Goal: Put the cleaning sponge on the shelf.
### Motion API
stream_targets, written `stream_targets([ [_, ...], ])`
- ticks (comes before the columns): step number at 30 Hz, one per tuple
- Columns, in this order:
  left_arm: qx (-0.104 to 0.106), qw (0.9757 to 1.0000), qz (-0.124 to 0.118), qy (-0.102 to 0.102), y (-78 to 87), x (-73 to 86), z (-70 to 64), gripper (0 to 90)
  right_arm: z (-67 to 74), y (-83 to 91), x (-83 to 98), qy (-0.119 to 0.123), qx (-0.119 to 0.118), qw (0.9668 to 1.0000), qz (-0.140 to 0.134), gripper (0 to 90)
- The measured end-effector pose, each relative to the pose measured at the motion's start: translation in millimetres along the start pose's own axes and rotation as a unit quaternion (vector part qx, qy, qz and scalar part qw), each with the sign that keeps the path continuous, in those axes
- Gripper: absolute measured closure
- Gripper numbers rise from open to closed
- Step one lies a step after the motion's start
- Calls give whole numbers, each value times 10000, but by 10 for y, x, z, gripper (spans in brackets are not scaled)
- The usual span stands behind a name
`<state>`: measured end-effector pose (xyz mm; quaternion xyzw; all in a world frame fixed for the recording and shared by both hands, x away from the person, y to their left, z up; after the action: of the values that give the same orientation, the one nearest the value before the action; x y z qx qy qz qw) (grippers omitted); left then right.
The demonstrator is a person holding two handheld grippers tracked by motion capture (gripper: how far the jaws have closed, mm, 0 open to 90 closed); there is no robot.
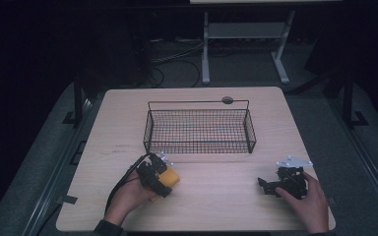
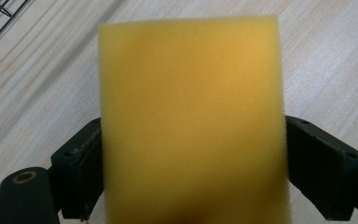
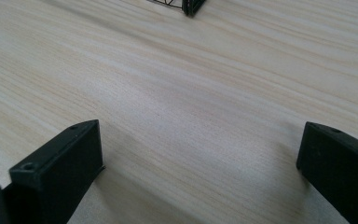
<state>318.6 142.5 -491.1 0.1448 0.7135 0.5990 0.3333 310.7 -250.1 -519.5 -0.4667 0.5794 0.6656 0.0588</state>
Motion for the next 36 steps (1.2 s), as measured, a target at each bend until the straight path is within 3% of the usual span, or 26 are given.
stream_targets([
  [8,31,10000,-3,-6,22,6,10,216,0,0,0,2,0,10000,0,0],
  [21,189,9997,-60,111,65,10,18,223,-1,0,0,5,1,10000,1,0],
  [36,331,9992,-198,87,227,-91,7,225,-1,0,0,4,0,10000,-1,0],
])
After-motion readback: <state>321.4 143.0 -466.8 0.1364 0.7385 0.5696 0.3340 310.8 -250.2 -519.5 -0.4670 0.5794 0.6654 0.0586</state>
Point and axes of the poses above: each handheld gripper's, and its own axes: y roughly backward along the jaws, x roughly out of its underside, z roughly to its left, the point moved 5 cm from there along -y, roughly forward along the jaws, and after that the axes turned 11 degrees about y, right-handed, at the moved point
